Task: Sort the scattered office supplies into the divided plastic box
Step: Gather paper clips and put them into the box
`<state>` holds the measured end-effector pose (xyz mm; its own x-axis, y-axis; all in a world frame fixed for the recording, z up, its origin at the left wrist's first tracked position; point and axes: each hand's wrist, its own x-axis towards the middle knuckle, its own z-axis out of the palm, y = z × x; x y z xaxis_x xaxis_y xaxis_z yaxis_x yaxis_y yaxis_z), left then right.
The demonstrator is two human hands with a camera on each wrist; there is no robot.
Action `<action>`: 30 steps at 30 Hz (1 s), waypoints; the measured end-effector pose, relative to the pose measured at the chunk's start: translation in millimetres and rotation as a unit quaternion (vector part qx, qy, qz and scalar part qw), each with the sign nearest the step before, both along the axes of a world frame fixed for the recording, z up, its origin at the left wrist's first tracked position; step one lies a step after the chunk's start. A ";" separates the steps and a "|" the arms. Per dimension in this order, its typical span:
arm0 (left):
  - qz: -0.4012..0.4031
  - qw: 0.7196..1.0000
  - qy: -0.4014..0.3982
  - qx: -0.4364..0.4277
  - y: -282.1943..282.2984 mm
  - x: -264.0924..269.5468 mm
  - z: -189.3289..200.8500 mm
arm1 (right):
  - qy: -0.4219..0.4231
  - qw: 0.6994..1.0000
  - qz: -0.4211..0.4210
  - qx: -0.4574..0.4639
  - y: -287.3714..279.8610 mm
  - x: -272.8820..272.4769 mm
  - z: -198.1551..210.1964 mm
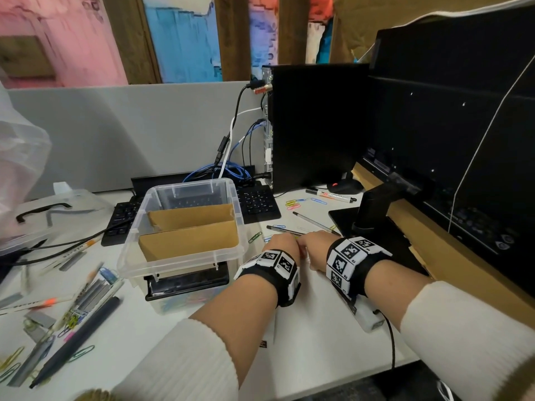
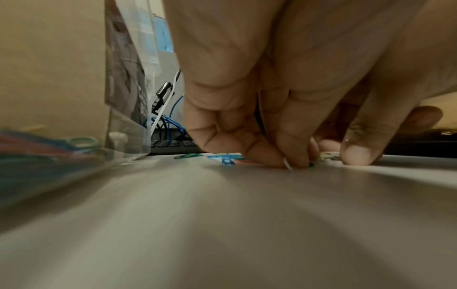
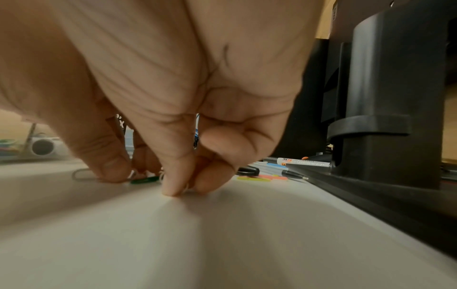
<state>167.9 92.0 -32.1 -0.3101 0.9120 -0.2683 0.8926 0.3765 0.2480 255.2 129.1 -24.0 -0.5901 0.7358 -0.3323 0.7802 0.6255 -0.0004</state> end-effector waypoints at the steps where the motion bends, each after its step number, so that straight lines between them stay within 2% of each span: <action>1: -0.001 1.000 0.005 -0.003 0.3 -0.3 -1.1 | 0.009 1.000 -0.003 0.002 1.7 0.0 -1.2; 8: 0.021 1.000 0.006 -0.006 -2.1 -0.7 -6.5 | 0.045 0.998 -0.022 0.027 8.3 4.2 -10.6; 14: -0.004 0.999 0.030 -0.043 -0.1 -1.1 -8.8 | -0.002 1.000 -0.013 0.014 8.1 -1.5 -7.6; 23: -0.047 0.996 0.030 -0.071 1.3 -2.6 -6.4 | -0.014 0.999 -0.015 0.026 10.6 -2.2 -13.4; 30: -0.037 0.996 0.024 -0.071 -0.1 -2.1 -4.9 | -0.052 0.998 0.009 0.031 9.0 -4.7 -13.2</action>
